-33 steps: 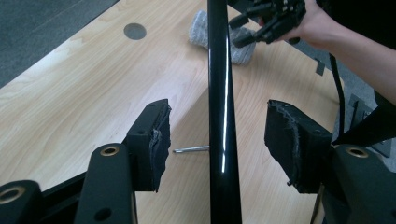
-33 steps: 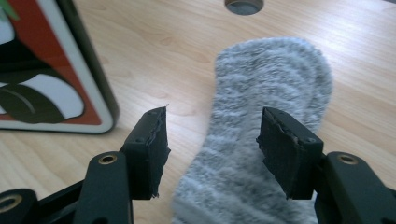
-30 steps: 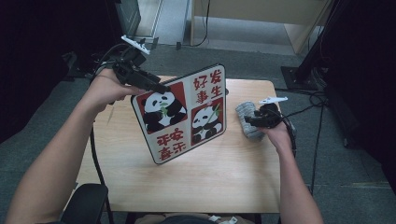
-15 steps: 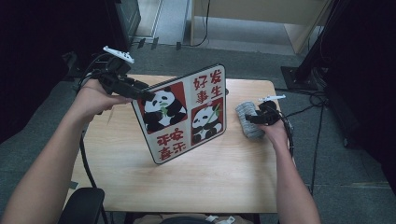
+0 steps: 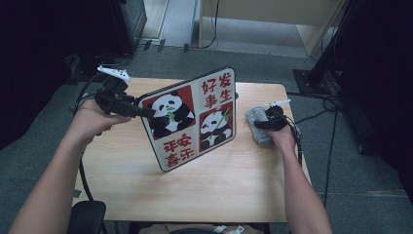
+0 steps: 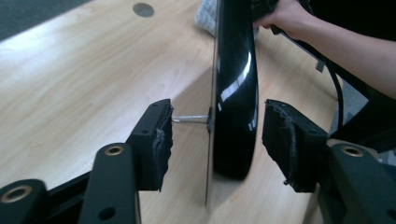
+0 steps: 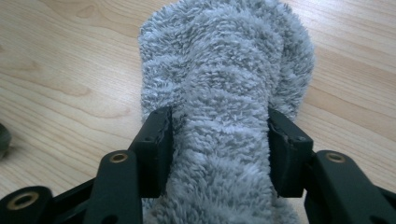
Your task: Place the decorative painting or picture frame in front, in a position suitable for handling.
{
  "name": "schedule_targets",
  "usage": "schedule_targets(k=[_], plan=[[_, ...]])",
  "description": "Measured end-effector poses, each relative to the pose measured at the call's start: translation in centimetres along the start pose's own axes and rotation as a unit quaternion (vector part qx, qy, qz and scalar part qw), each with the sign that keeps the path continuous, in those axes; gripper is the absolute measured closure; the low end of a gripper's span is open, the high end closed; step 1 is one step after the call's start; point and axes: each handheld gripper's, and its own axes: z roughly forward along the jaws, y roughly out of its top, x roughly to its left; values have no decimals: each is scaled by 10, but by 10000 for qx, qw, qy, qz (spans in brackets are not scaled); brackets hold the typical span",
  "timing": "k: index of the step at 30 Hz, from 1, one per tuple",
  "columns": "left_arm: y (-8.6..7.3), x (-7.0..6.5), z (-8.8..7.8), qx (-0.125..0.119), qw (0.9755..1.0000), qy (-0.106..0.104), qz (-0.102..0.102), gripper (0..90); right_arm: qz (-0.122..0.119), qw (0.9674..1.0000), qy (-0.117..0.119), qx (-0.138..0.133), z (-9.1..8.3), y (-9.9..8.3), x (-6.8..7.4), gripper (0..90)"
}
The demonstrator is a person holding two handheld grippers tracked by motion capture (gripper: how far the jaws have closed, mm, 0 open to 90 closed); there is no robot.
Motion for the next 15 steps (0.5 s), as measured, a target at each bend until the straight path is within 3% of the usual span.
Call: schedule_targets(k=[8, 12, 15], plan=[[-13, -4, 8, -51, 9999, -96, 2, 498, -74, 9999, -133, 23, 5, -2, 5, 594], [-19, -4, 11, -94, 9999, -118, 23, 525, -31, 10000, -69, 22, 4, -2, 6, 687], [-23, -3, 12, -202, 9997, -112, -9, 535, 39, 10000, 12, 42, 3, 0, 6, 701]])
